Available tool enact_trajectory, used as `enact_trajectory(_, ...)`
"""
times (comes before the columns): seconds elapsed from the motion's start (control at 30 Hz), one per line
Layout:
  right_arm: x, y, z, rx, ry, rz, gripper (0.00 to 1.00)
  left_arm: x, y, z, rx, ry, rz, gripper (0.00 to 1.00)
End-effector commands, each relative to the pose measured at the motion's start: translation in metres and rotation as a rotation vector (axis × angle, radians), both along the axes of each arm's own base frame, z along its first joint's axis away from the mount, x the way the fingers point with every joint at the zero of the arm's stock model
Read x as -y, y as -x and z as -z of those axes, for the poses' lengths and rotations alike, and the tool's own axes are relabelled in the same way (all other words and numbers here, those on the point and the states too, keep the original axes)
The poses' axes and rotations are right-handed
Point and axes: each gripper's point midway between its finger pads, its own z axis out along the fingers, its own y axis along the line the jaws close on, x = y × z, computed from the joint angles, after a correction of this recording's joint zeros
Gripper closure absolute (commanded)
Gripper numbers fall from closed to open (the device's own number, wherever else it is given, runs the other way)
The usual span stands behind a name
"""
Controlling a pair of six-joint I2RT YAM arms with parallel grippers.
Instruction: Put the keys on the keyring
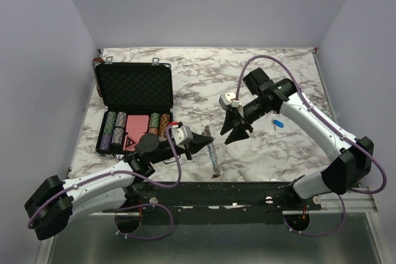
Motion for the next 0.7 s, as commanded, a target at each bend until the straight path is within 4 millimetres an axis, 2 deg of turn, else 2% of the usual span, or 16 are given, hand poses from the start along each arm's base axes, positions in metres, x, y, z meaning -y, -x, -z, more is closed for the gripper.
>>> enact_trajectory(0.0,-0.005,0.009,-0.012,-0.004,-0.084,-0.032,0.51,-0.002,0.013,-0.031,-0.003,0.122,0.076,1.0)
enact_trajectory(0.2,-0.014,0.004,-0.015,-0.066,-0.117,-0.007,0.52,0.0,0.016,-0.036,-0.03,0.139,0.097,1.0)
enact_trajectory(0.33,-0.02,0.002,-0.015,-0.112,-0.127,-0.021,0.56,0.002,0.013,-0.037,-0.047,0.144,0.092,1.0)
enact_trajectory(0.67,-0.024,0.001,-0.001,-0.14,-0.095,0.018,0.64,0.003,0.007,-0.041,-0.06,0.159,0.063,1.0)
